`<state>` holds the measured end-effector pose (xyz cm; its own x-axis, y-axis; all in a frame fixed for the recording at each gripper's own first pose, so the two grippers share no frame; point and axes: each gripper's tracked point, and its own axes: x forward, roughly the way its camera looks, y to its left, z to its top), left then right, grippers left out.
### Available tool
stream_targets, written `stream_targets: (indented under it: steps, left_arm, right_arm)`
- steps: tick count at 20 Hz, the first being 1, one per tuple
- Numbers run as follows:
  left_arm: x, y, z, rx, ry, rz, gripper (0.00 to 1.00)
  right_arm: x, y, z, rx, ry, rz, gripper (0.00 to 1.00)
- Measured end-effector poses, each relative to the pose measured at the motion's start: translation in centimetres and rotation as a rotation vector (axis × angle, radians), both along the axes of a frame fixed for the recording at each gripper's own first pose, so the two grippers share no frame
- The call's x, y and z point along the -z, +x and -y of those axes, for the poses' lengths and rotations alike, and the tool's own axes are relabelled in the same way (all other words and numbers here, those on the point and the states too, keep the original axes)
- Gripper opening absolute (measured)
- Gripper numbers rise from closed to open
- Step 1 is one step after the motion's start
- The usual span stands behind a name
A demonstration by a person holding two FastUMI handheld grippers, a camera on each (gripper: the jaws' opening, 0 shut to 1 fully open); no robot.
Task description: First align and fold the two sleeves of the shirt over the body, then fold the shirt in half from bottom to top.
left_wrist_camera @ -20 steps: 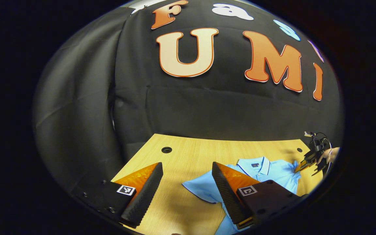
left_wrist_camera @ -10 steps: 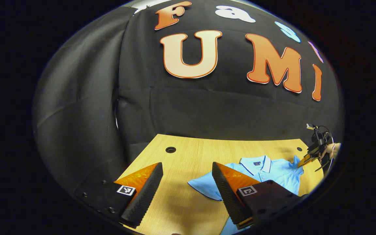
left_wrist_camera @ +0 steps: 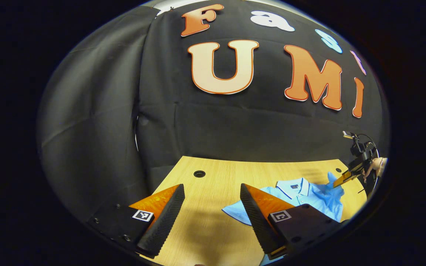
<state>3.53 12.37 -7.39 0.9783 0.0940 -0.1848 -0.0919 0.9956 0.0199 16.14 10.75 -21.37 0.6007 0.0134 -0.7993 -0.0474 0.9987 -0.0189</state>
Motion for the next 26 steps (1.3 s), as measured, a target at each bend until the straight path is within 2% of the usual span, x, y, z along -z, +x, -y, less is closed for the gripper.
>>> stream_targets:
  steps: [3, 4, 6, 10, 12, 16, 17, 18, 19, 20, 21, 22, 23, 26]
  left_arm:
    - [0.3, -0.2, -1.1, -0.003, 0.003, -0.005, 0.98]
    - [0.4, -0.3, -1.6, -0.005, 0.002, -0.007, 0.95]
    - [0.8, -0.5, -2.2, -0.007, -0.005, -0.013, 1.0]
    - [1.6, -0.4, -2.7, -0.009, -0.024, -0.028, 0.98]
    - [1.9, -0.2, -2.5, -0.004, -0.033, -0.037, 0.98]
    - [2.0, -0.1, -1.6, 0.007, -0.04, -0.043, 0.98]
    - [2.0, 0.1, -1.3, 0.009, -0.043, -0.049, 0.98]
    - [2.2, 0.1, -1.0, 0.009, -0.046, -0.057, 0.98]
    - [2.4, 0.2, -0.6, 0.007, -0.051, -0.068, 0.99]
    - [2.8, 0.4, -0.2, 0.006, -0.059, -0.082, 0.99]
    - [3.1, 0.5, 0.3, 0.007, -0.069, -0.099, 1.0]
    - [3.8, 0.7, 0.8, 0.008, -0.08, -0.122, 0.98]
    - [4.2, 0.9, 1.4, 0.012, -0.095, -0.146, 0.98]
    - [6.7, 2.1, 3.1, 0.011, -0.166, -0.229, 1.0]
  right_arm:
    - [1.3, -0.9, -3.4, -0.04, 0.005, -0.014, 0.02]
    - [1.7, -1.2, -4.4, -0.051, 0.002, -0.022, 0.02]
    - [2.7, -1.5, -5.7, -0.074, -0.014, -0.039, 0.02]
    - [4.4, -2.3, -8.8, -0.132, -0.012, -0.063, 0.02]
    - [4.9, -3.0, -10.0, -0.163, 0.001, -0.079, 0.08]
    - [4.8, -4.4, -12.3, -0.224, 0.057, -0.088, 0.24]
    - [4.4, -4.6, -12.5, -0.235, 0.074, -0.077, 0.36]
    - [3.9, -4.7, -12.8, -0.24, 0.09, -0.065, 0.43]
    - [3.5, -5.0, -12.7, -0.239, 0.1, -0.059, 0.57]
    - [2.9, -4.9, -12.5, -0.241, 0.106, -0.044, 0.67]
    - [2.2, -5.0, -12.0, -0.24, 0.103, -0.025, 0.88]
    - [1.6, -5.0, -11.4, -0.236, 0.092, -0.008, 0.95]
    - [1.2, -5.1, -10.9, -0.233, 0.088, 0.01, 0.98]
    - [-0.7, -5.5, -9.3, -0.213, 0.102, 0.057, 0.98]
